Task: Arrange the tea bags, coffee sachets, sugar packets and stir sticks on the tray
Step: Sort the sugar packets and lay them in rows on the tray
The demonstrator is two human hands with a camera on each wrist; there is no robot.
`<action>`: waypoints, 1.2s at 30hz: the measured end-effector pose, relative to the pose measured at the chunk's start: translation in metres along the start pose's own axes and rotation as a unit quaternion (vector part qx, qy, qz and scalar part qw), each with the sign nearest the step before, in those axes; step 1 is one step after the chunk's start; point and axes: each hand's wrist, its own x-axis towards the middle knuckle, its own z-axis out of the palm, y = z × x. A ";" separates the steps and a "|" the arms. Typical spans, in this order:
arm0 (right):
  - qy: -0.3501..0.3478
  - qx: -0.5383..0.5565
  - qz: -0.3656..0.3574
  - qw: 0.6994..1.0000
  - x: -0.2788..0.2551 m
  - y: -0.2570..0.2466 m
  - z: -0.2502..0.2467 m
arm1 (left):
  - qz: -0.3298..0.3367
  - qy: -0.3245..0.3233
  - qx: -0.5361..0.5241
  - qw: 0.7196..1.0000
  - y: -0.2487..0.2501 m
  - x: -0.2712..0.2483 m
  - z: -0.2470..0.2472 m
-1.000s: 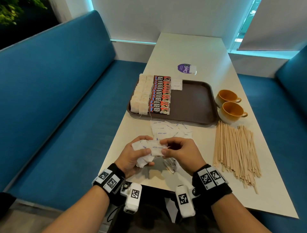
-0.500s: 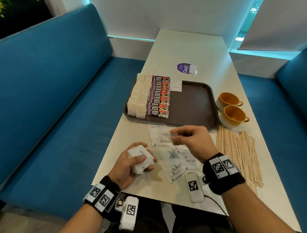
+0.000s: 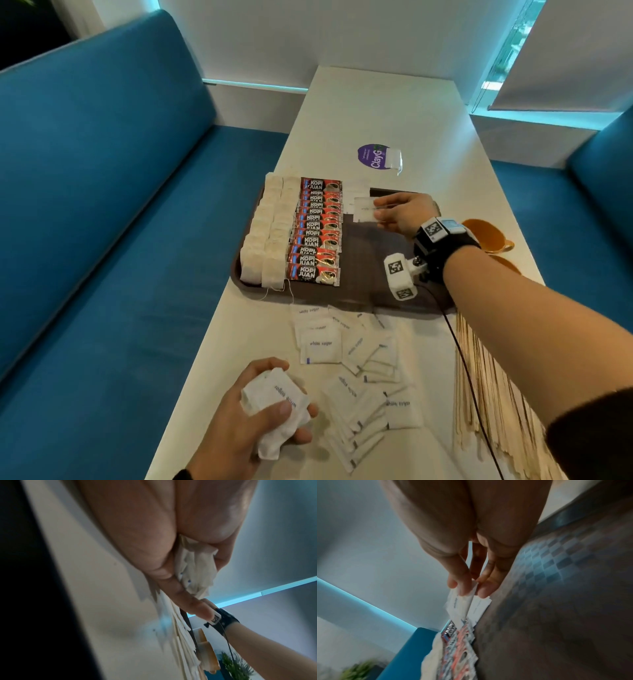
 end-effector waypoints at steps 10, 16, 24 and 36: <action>-0.007 -0.132 0.022 0.991 0.071 0.016 0.023 | 0.005 -0.031 -0.002 1.000 -0.010 0.015 -0.015; 0.009 -0.251 -0.019 0.968 0.083 0.020 0.027 | 0.025 -0.015 0.069 0.997 -0.009 0.020 -0.016; 0.029 -0.229 -0.040 0.972 0.064 0.008 0.015 | 0.030 -0.027 0.117 0.992 -0.004 0.013 -0.015; -0.125 -0.094 -0.100 0.983 -0.157 -0.010 -0.004 | 0.093 0.010 0.119 0.989 -0.003 -0.008 -0.001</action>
